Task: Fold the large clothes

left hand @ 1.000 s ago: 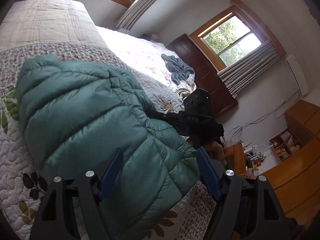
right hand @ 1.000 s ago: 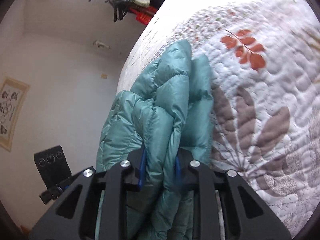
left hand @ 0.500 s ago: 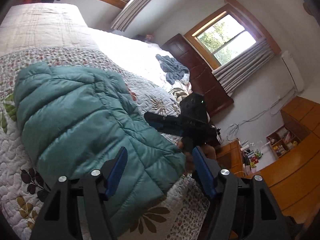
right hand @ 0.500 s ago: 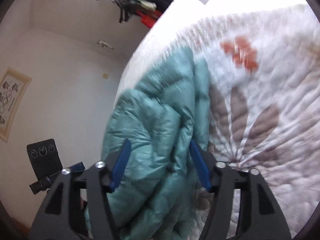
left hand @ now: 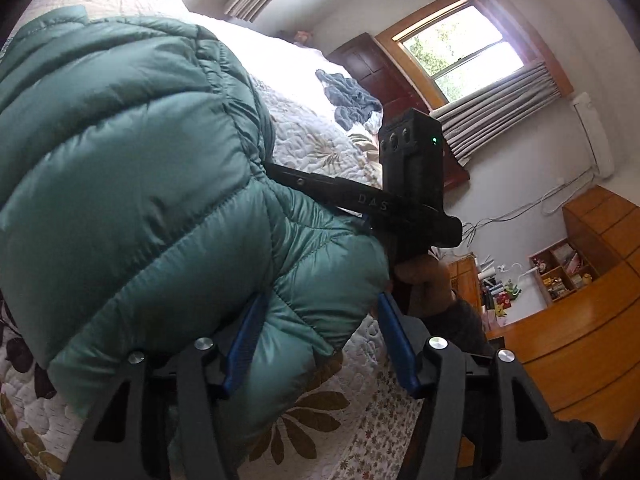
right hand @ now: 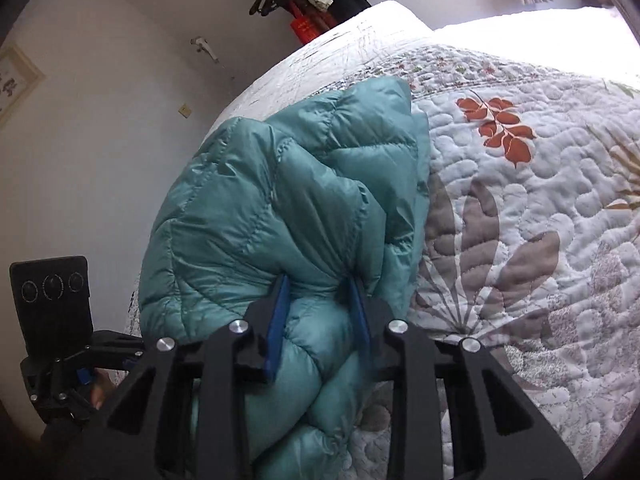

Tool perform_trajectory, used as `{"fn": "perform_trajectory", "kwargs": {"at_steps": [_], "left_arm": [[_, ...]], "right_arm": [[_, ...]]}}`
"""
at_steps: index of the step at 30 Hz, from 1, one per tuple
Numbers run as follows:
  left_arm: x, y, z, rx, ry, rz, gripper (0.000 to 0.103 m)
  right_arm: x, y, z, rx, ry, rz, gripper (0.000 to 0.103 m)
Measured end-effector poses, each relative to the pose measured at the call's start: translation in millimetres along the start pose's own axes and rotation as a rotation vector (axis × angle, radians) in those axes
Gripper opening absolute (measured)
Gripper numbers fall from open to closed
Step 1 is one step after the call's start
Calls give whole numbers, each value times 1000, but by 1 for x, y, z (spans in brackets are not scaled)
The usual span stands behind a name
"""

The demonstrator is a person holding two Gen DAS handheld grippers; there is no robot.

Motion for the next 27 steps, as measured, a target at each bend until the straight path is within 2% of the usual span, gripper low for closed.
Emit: {"fn": "perform_trajectory", "kwargs": {"at_steps": [3,5,6,8,9,11,13,16,19,21,24,27], "left_arm": [[4,0,3,23,20,-8,55],[-1,7,-11,24,6,-12,56],[-5,13,-24,-9,-5,2,56],[-10,32,-56,-96,-24,22,65],[-5,46,-71,-145,-20,8,68],[13,68,-81,-184,18,-30,70],[37,84,-76,-179,57,-90,70],[71,93,-52,-123,100,-160,68],[87,92,-34,-97,96,-187,64],[83,94,-27,-96,79,-197,64],[77,92,-38,-112,93,-188,63],[53,86,-67,-167,95,-105,66]], "right_arm": [[-3,-2,7,22,-22,-7,28],[3,7,1,30,-2,-1,31],[6,13,-4,13,22,1,31],[15,35,-26,-62,72,12,32],[17,44,-31,-83,80,19,32],[15,59,-25,-80,88,34,32],[6,65,-9,-47,95,63,32],[-16,60,14,-4,64,103,30],[-32,47,24,15,62,136,28],[-37,43,27,21,61,137,28],[-20,45,6,-6,47,95,31],[27,41,-41,-62,96,-15,31]]}}
Point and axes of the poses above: each gripper's, at about its wrist camera, not at the fingertips, and z roughly the way its jaws point, x to its left, y to its top, the point moved 8 cm from there along z, roughly the way its jaws point, and after that the axes turned 10 degrees about y, right-handed, at the moved point
